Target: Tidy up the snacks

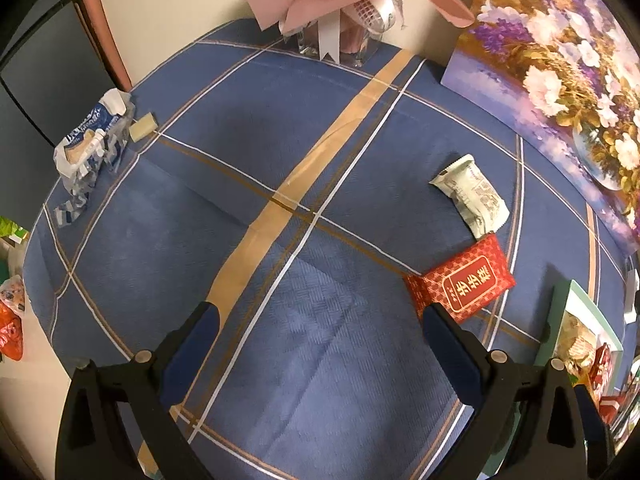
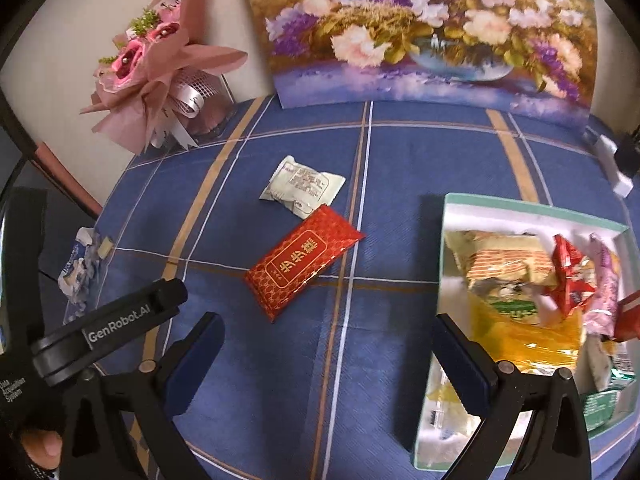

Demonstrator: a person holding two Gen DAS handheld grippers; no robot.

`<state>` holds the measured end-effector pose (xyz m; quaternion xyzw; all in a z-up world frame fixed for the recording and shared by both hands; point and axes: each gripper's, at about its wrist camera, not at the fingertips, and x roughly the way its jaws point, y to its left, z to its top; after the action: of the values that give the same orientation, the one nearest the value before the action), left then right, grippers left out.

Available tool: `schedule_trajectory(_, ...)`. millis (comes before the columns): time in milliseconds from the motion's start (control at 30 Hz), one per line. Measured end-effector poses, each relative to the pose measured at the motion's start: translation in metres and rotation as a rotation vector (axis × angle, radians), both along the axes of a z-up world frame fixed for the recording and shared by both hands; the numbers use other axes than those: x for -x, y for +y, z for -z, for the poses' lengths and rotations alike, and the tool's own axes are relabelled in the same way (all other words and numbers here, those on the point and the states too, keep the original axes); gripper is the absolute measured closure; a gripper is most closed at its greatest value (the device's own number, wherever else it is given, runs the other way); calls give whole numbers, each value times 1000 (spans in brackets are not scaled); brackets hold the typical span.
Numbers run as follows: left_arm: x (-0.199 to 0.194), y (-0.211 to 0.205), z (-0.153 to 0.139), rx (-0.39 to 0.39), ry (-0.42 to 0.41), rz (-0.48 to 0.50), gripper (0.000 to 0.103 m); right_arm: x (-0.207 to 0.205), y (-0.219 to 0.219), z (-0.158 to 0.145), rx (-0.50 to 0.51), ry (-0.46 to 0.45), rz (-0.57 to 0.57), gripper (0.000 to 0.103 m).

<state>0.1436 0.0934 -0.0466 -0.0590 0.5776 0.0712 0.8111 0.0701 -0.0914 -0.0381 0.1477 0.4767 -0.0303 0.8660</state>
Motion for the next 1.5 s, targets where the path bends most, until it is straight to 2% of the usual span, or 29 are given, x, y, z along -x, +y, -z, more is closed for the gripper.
schedule_trajectory(133, -9, 3, 9, 21, 17, -4, 2, -8, 1, 11, 6, 20, 7, 1)
schedule_trajectory(233, -15, 2, 16, 32, 25, 0, 2, -13, 2, 16, 14, 31, 18, 11)
schedule_trajectory(300, -19, 0, 21, 39, 32, 7, 2, -17, 2, 19, 20, 37, 24, 11)
schedule_trajectory(433, -26, -4, 29, 55, 47, 5, 2, -26, 2, 25, 39, 48, 33, 20)
schedule_trajectory(667, -34, -18, 39, 48, 69, 18, 2, -30, -3, 29, 79, 59, 45, 20)
schedule_trajectory(1033, -34, -37, 35, 38, 51, 75, 2, -17, -53, 19, 20, 47, 149, 20)
schedule_trajectory(1233, -39, -56, 41, 78, 52, 159, 2, -15, -65, 16, -11, 41, 172, 20)
schedule_trajectory(1500, -46, -85, 60, 42, 62, 286, 2, -13, -70, 15, -15, 36, 173, 20)
